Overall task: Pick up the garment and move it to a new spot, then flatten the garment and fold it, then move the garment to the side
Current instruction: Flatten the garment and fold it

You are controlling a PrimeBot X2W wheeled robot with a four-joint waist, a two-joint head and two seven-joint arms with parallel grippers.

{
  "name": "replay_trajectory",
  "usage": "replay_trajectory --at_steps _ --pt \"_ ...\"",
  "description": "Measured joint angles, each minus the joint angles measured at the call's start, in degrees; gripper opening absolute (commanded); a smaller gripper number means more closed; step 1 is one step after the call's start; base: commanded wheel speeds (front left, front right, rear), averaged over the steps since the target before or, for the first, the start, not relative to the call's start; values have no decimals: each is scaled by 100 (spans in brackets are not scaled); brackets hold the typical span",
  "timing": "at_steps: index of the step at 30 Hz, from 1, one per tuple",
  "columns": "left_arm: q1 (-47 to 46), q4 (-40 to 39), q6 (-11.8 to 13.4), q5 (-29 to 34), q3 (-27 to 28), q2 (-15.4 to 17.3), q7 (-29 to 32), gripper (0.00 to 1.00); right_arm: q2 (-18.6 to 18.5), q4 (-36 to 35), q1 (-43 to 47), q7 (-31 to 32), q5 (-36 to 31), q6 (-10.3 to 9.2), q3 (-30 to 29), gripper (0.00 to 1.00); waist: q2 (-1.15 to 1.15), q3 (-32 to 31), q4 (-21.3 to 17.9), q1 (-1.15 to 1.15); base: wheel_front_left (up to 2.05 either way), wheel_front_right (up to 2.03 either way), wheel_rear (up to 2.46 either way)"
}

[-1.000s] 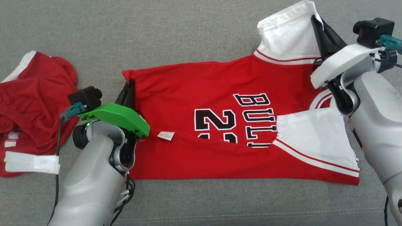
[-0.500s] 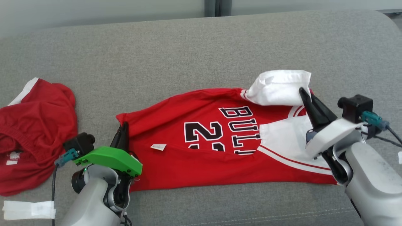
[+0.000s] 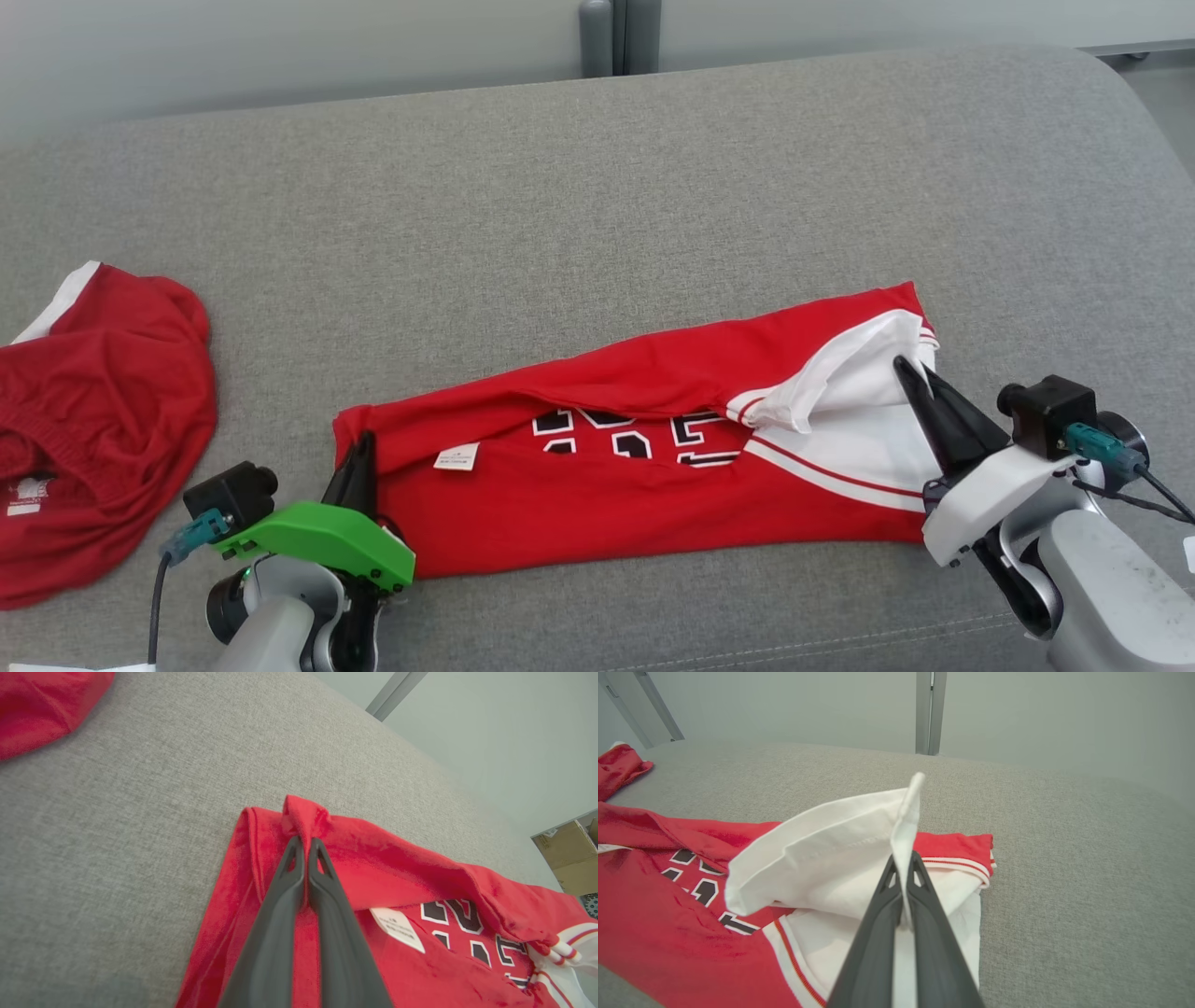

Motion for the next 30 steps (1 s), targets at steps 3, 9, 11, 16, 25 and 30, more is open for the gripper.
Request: replay_trajectory --at_steps 3,9,11,16,25,30 --pt "107 -32 32 1 33 74 0 0 3 -23 144 0 -176 0 18 9 0 -14 -9 0 0 0 0" --pt "318 -62 49 1 147 149 0 80 7 -22 341 0 -310 0 155 95 0 -54 -36 0 0 0 0" --pt "410 -112 83 1 179 177 -1 100 2 -25 413 0 -342 0 176 100 0 -80 -58 0 0 0 0" --pt "726 -271 93 1 301 312 -1 100 -48 -35 641 0 -443 0 138 100 0 -139 -133 0 0 0 0" --pt "1143 -934 124 12 665 360 -1 100 -187 -129 946 0 -486 1 -253 100 0 -216 -234 0 0 0 0" --pt "1141 -1392 144 222 879 370 -2 100 -188 -220 1025 1 -469 1 -422 100 0 -262 -268 0 0 0 0"
